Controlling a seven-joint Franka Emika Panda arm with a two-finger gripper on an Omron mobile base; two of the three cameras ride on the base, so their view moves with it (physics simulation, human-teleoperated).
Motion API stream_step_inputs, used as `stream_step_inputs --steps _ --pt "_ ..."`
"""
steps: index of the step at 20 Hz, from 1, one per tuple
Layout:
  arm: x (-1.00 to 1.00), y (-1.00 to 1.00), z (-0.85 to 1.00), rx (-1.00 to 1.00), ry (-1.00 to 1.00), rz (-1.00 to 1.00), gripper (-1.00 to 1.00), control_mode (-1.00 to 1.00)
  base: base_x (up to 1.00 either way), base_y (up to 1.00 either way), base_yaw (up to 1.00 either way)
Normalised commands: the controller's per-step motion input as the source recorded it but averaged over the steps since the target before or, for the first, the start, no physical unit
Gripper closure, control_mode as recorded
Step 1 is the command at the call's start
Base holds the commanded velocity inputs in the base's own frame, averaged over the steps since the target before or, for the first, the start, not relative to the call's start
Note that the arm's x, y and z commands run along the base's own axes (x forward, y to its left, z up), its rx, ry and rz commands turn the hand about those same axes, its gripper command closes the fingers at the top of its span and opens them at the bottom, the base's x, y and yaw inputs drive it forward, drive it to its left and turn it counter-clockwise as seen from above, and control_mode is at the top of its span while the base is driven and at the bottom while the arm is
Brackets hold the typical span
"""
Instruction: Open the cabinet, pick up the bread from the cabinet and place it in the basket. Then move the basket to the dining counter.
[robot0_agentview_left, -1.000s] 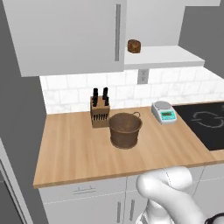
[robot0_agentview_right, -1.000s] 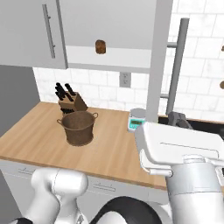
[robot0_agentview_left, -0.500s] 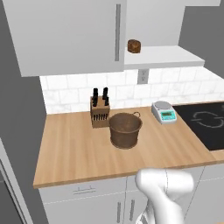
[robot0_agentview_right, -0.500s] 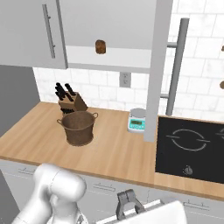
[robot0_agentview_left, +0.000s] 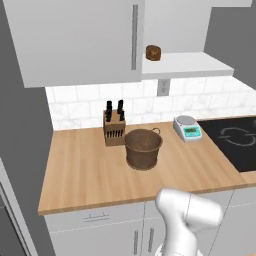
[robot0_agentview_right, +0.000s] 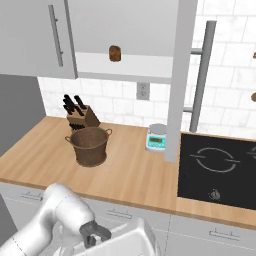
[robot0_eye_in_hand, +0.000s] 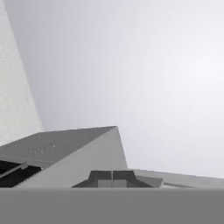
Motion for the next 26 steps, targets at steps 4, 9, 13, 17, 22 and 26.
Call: stream_step_inputs --steps 4,9,13,17,22,26 --pt "0.76 1.00 -0.23 -0.28 -0.04 -0.25 1.00 -1.00 0.00 0.00 0.00" --pt "0.88 0.96 -0.06 -0.17 0.14 -0.36 1.00 -1.00 0.00 0.00 0.00" --pt "0.88 0.60 0.16 -0.04 0.45 -0.26 1.00 -1.00 0.00 0.00 0.00" --pt "1.00 0.57 0.00 -0.01 0.53 -0.20 1.00 -1.00 0.00 0.00 0.00" --pt "0.94 0.28 0.06 0.00 0.61 -0.15 1.00 -1.00 0.00 0.00 0.00" --pt "0.50 0.05 0.02 0.12 0.60 -0.26 1.00 -1.00 0.00 0.00 0.00"
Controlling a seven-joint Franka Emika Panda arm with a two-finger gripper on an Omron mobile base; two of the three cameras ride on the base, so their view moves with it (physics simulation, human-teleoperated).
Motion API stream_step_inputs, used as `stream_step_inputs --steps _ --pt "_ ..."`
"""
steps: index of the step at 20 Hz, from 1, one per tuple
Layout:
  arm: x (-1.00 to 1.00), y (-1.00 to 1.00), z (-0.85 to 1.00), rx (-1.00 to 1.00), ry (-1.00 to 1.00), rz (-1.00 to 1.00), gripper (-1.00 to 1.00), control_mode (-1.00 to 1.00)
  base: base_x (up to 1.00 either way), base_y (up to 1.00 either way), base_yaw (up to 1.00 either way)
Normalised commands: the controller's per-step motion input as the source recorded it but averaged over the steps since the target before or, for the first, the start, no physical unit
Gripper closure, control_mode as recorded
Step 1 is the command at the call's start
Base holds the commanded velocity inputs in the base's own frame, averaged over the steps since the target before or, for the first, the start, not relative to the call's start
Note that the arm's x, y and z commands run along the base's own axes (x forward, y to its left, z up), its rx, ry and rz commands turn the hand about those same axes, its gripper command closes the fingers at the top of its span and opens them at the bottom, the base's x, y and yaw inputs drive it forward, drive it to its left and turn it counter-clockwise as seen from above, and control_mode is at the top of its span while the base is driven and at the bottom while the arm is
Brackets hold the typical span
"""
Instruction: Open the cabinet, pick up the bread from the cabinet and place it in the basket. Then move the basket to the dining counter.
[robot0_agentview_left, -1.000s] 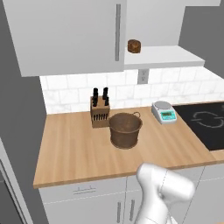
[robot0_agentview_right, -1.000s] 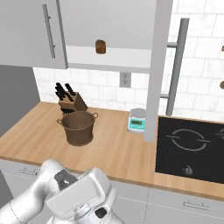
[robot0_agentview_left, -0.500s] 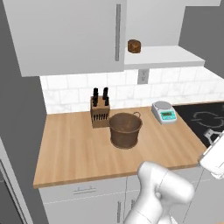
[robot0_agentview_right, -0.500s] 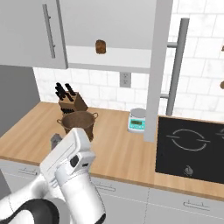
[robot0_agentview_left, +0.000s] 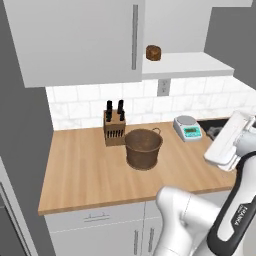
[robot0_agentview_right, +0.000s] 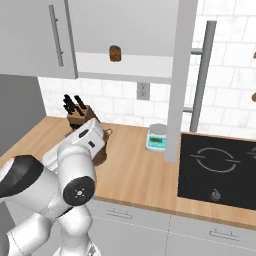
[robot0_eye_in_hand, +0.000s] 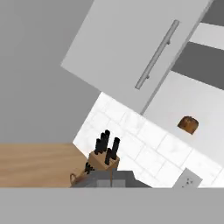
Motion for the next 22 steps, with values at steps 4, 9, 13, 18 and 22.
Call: stream_step_inputs --steps 4,9,13,18,22 --pt "0.19 0.04 0.07 0.18 0.41 -0.37 1.00 -1.00 0.00 0.00 0.00" --pt "0.04 0.13 0.30 0.25 0.24 -0.32 1.00 -1.00 0.00 0.00 0.00" --pt "0.17 0.00 0.45 0.27 0.24 -0.25 1.00 -1.00 0.00 0.00 0.00" --pt "0.23 -0.08 0.48 0.18 0.22 -0.10 1.00 -1.00 0.00 0.00 0.00" --pt "0.36 0.03 0.29 0.06 0.13 0.00 -1.00 -1.00 0.00 0.00 0.00"
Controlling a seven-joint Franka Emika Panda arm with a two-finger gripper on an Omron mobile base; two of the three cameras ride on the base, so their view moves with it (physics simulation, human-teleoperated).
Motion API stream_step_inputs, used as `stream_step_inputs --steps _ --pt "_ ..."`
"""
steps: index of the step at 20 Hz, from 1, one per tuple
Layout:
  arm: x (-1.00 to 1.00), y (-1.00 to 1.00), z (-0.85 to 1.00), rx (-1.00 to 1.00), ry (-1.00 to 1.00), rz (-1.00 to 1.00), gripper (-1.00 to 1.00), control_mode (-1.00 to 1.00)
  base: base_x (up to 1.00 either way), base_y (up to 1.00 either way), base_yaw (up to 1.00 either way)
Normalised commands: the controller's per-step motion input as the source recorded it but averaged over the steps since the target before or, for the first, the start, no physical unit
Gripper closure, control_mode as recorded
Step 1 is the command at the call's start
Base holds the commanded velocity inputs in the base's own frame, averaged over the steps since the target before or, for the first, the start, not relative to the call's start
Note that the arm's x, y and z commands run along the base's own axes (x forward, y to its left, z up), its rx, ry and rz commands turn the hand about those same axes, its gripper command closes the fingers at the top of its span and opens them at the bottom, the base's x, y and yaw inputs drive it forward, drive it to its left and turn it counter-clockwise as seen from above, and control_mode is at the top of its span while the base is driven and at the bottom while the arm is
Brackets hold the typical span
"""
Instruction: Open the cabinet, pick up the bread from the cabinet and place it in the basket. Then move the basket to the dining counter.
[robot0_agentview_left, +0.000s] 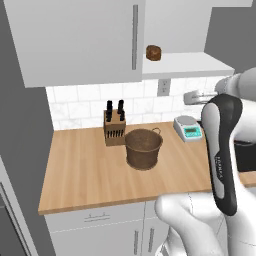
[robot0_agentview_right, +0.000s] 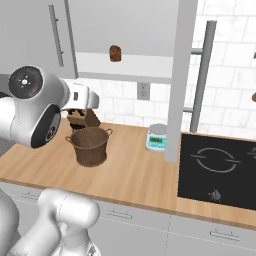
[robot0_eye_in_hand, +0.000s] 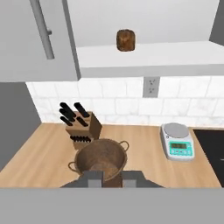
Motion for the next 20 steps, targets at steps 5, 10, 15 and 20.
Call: stream_step_inputs --steps 5,10,15,20 --pt "0.50 -0.01 0.11 0.01 0.03 0.00 -1.00 -1.00 0.00 0.00 0.00" --pt "0.29 -0.05 0.00 0.00 -0.10 -0.01 -1.00 -1.00 0.00 0.00 0.00" --pt "0.34 -0.05 0.13 0.04 -0.25 -0.08 -1.00 -1.00 0.00 0.00 0.00" --pt "0.55 -0.04 0.26 0.06 -0.05 -0.05 -1.00 -1.00 0.00 0.00 0.00"
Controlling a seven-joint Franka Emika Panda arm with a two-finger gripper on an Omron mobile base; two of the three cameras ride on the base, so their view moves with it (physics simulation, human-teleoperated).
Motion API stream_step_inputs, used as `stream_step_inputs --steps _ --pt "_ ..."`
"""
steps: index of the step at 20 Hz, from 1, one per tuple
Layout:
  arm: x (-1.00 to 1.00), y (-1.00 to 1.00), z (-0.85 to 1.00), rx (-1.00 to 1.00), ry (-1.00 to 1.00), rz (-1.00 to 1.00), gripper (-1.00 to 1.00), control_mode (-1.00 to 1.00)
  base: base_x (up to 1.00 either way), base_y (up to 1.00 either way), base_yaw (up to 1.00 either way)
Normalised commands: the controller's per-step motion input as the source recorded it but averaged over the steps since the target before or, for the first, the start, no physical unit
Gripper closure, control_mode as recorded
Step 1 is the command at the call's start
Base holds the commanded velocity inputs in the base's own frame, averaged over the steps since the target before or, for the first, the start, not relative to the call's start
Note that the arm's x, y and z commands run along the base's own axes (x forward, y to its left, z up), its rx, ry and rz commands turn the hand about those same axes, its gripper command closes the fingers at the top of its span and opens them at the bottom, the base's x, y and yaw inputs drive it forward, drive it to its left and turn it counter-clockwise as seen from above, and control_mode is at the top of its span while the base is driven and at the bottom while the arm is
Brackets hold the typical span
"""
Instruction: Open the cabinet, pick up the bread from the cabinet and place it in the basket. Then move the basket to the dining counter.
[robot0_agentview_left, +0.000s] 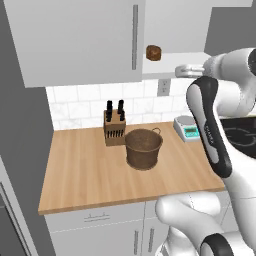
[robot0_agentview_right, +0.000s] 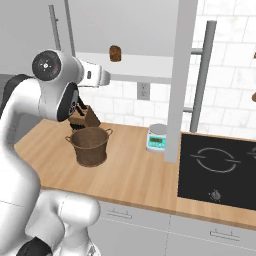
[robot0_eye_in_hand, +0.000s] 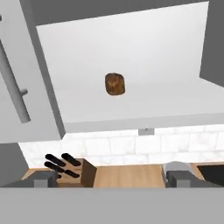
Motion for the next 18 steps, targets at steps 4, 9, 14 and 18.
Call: stream_step_inputs --steps 4,9,14,18 --pt "0.43 -0.23 0.64 0.13 0.18 0.00 -1.00 -1.00 0.00 0.00 0.00" --pt "0.34 -0.12 0.24 0.08 0.04 0.00 -1.00 -1.00 0.00 0.00 0.00" --pt "0.43 0.00 -0.01 0.00 -0.03 0.00 -1.00 -1.00 0.00 0.00 0.00" --pt "0.65 0.00 -0.03 0.00 0.00 0.00 -1.00 -1.00 0.00 0.00 0.00"
